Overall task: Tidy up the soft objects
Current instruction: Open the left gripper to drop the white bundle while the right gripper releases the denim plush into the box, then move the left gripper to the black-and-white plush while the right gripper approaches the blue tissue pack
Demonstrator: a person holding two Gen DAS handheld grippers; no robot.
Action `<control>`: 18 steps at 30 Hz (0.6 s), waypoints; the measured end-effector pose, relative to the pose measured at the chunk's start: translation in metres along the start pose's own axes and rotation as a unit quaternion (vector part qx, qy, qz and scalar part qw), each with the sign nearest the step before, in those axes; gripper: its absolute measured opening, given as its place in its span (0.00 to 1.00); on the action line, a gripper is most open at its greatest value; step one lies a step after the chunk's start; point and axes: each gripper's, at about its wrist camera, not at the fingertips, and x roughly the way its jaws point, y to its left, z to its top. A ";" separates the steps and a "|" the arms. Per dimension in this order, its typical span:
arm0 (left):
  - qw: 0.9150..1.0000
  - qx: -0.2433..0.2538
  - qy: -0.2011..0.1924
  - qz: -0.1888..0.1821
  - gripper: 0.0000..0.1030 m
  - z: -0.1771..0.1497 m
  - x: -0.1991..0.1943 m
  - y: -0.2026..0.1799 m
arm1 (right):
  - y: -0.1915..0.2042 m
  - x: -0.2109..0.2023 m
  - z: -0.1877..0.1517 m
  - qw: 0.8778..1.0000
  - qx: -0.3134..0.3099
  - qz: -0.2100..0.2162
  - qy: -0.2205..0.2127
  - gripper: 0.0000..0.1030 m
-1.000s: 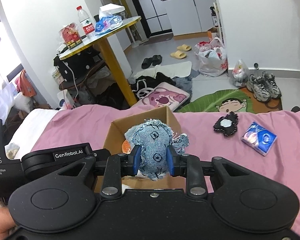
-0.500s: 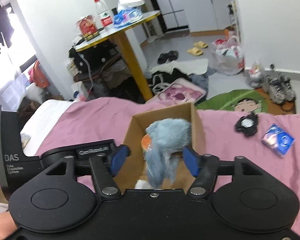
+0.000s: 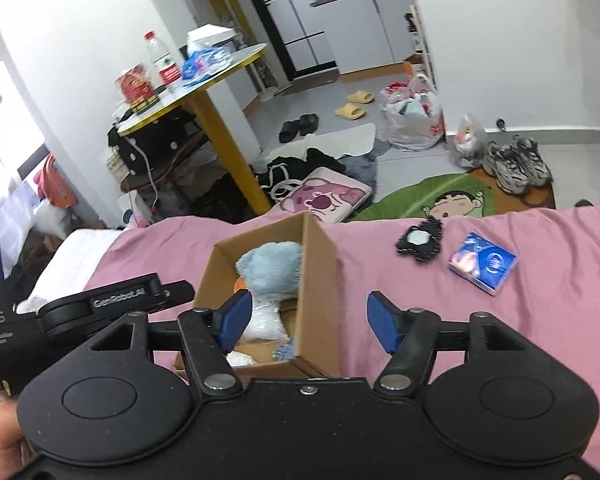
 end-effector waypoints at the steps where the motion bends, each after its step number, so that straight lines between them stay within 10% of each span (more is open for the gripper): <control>1: 1.000 0.004 0.000 0.001 0.77 0.000 -0.002 -0.003 | -0.003 -0.003 0.000 1.000 0.000 0.001 -0.002 0.62; 18: 0.998 0.058 -0.010 -0.025 0.89 -0.017 -0.024 -0.066 | -0.063 -0.032 -0.003 0.999 0.039 -0.007 -0.034 0.73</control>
